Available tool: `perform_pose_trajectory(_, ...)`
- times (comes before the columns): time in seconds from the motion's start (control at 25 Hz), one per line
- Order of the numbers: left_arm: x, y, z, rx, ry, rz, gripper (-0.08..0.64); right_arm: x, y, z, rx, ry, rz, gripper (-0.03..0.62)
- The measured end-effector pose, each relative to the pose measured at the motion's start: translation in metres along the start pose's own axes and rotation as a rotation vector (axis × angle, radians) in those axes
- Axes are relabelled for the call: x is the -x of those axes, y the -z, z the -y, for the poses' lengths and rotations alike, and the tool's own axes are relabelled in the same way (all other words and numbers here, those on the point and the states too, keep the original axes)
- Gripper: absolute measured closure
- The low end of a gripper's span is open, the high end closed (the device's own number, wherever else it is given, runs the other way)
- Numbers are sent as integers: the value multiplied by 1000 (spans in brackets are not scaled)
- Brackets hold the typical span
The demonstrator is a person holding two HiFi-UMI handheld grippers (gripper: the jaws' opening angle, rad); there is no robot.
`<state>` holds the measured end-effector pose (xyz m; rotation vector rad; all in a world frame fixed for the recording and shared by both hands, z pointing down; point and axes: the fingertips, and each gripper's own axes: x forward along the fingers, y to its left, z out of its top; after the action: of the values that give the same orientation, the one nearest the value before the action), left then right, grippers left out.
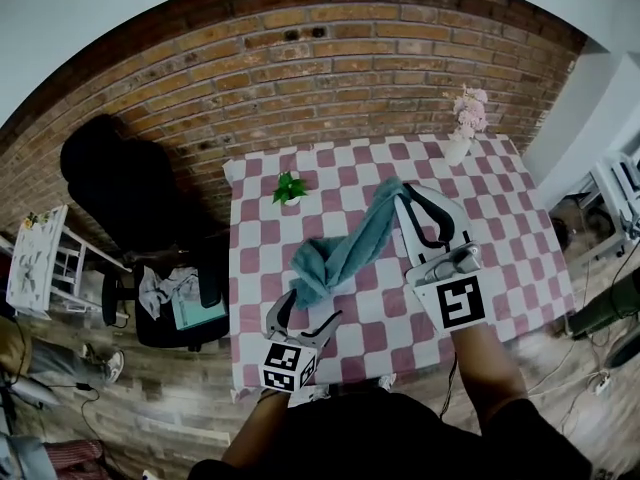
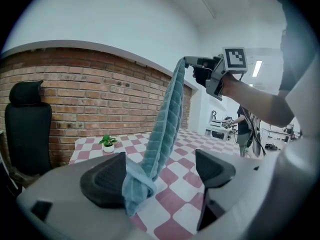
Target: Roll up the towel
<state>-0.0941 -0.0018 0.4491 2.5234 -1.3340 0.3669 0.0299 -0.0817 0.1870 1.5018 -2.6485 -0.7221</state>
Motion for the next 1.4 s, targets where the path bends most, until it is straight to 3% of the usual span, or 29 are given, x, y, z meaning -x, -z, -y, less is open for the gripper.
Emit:
perform_pose_trajectory(0.48, -12, -1, 7, -14, 3, -17, 138, -28, -59, 32, 79, 24, 102, 558)
perform_pose_trajectory(0.88, -23, -1, 46, -30, 87, -27, 143, -37, -113, 54, 183, 59, 172, 558)
perform_pose_trajectory(1.2, -29, 9, 101, -133, 217, -70, 143, -54, -152, 70, 303, 95, 212, 558)
perform_pose_trajectory(1.4, -31, 10, 114, -182, 239, -81, 143, -67, -157, 77, 323, 102, 215, 558)
